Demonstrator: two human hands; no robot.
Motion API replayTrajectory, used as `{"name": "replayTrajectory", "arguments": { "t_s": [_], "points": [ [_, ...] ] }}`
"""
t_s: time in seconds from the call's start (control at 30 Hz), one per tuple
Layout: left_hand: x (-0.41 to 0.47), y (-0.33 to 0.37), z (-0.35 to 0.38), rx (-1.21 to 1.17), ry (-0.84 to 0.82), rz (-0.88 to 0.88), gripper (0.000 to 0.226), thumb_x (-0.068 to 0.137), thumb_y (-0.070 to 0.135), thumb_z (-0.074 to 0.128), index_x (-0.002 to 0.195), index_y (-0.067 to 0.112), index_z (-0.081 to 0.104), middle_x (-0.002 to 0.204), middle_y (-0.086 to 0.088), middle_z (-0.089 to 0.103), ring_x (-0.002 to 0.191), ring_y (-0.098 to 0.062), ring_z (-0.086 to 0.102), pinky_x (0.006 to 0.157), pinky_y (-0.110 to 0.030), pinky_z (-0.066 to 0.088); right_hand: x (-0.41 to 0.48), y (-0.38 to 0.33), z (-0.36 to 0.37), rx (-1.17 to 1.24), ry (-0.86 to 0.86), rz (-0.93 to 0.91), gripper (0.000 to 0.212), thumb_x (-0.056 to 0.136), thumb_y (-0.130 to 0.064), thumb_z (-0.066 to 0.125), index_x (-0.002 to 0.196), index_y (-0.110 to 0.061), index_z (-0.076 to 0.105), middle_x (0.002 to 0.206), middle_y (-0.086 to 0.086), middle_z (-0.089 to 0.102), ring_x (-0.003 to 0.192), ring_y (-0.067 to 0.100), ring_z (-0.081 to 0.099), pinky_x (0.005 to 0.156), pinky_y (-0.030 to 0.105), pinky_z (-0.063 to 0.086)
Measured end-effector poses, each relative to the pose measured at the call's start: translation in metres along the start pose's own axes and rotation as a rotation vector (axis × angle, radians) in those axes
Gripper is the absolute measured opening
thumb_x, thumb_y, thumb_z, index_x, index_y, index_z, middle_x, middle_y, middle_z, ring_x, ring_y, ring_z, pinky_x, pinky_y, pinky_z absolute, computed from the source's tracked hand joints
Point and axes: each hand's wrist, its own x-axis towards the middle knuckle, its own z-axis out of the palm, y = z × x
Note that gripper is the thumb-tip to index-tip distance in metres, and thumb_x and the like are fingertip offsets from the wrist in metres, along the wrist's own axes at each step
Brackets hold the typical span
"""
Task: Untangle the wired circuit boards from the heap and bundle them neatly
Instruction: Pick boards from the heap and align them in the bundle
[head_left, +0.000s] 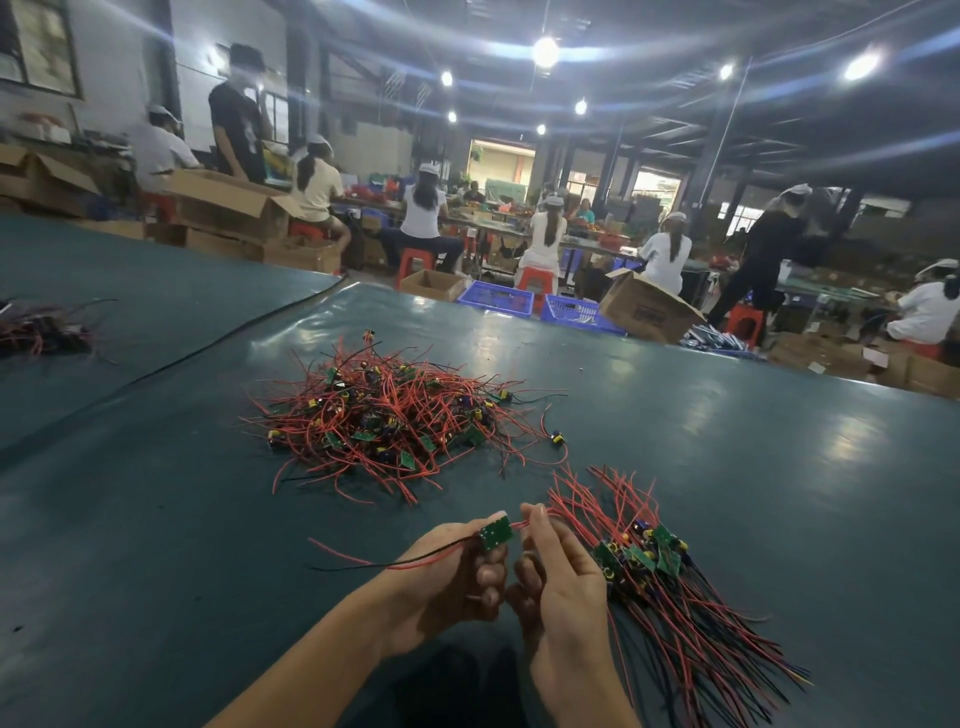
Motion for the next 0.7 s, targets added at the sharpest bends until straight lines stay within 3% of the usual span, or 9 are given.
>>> {"name": "replayTrajectory", "arguments": {
  "t_s": [0.1,0.17,0.23,0.33,0.47,0.6,0.7],
  "points": [
    [0.001,-0.003,-0.001,0.126,-0.016,0.095,0.024,0.091,0.030,0.058,0.072,0.018,0.066,0.058,-0.001,0.057,0.049,-0.011,0.051,0.049,-0.021,0.043,0.003,-0.001,-0.003,0.010,0.041,-0.026,0.017,0.066,-0.032,0.076,0.066,-0.015,0.074,0.074,0.013,0.072,0.064,0.024,0.069,0.060,0.033,0.059],
    [0.001,-0.003,-0.002,0.218,-0.046,0.158,0.003,0.089,0.015,0.063,0.088,0.012,0.062,0.067,-0.004,0.063,0.052,-0.010,0.056,0.048,-0.020,0.044,0.002,-0.001,-0.004,0.019,0.073,-0.042,0.019,0.070,-0.031,0.075,0.066,-0.012,0.072,0.068,0.012,0.070,0.057,0.024,0.066,0.054,0.032,0.057],
    [0.001,-0.003,-0.003,0.306,-0.092,0.199,0.017,0.085,0.010,0.072,0.095,0.010,0.058,0.075,-0.004,0.066,0.058,-0.010,0.059,0.052,-0.020,0.047,0.001,-0.003,-0.003,0.033,0.097,-0.042,0.022,0.076,-0.030,0.074,0.071,-0.009,0.069,0.061,0.009,0.065,0.050,0.022,0.061,0.047,0.030,0.053],
    [-0.003,-0.006,0.003,0.328,-0.110,0.257,0.023,0.080,0.031,0.076,0.089,0.016,0.062,0.077,-0.003,0.067,0.064,-0.012,0.059,0.058,-0.021,0.047,-0.001,-0.006,-0.003,0.061,0.114,-0.044,0.024,0.078,-0.029,0.072,0.073,-0.007,0.064,0.058,0.010,0.058,0.047,0.021,0.054,0.045,0.029,0.048],
    [-0.004,-0.004,0.011,0.082,-0.002,0.221,0.049,0.075,0.062,0.056,0.077,0.015,0.070,0.074,-0.006,0.065,0.062,-0.014,0.059,0.058,-0.023,0.047,-0.001,-0.004,-0.003,0.053,0.085,-0.045,0.021,0.081,-0.029,0.071,0.065,-0.015,0.070,0.074,0.016,0.067,0.071,0.032,0.063,0.075,0.046,0.054],
    [0.000,-0.004,0.008,-0.102,0.051,0.165,0.055,0.068,0.068,0.056,0.074,0.017,0.075,0.076,-0.006,0.067,0.070,-0.018,0.063,0.076,-0.034,0.053,-0.003,-0.001,0.002,0.023,0.017,-0.061,0.024,0.068,-0.038,0.073,0.073,-0.014,0.076,0.083,0.019,0.073,0.072,0.031,0.067,0.066,0.036,0.057],
    [0.002,-0.007,0.010,-0.059,0.042,0.173,0.054,0.070,0.066,0.059,0.080,0.016,0.078,0.088,-0.014,0.072,0.081,-0.023,0.066,0.083,-0.036,0.052,-0.004,-0.001,0.003,-0.032,0.016,-0.076,0.032,0.064,-0.045,0.072,0.079,-0.018,0.078,0.086,0.017,0.075,0.079,0.031,0.073,0.065,0.036,0.060]
  ]
}}
